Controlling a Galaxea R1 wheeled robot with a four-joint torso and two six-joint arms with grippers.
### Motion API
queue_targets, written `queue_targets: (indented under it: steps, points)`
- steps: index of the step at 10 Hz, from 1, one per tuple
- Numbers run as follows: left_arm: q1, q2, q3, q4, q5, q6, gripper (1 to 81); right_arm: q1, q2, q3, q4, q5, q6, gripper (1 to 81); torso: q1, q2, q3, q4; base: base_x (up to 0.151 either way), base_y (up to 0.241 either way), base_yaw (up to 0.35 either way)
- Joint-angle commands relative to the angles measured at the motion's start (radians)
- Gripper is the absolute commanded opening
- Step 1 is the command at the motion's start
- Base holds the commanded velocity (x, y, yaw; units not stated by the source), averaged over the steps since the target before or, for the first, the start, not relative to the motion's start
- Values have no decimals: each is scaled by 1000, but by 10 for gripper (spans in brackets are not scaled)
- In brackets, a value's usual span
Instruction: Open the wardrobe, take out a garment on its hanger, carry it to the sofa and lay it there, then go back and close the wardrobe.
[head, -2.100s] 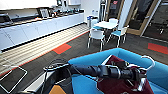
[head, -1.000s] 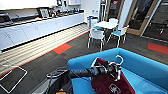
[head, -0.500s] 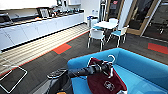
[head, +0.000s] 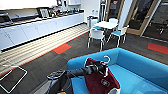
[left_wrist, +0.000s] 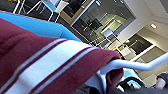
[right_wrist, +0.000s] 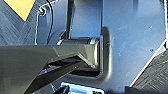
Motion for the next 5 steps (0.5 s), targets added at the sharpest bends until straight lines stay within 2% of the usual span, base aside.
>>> queue_targets:
  steps: [1,5]
  points:
    - [-158,70,22,123,39,43,10,9,8,5,6,-53,0,811,0,0,0,0,0,0,0]
    - [-124,-6,22,212,78,43,10,9,8,8,2,-53,0,811,0,0,0,0,0,0,0]
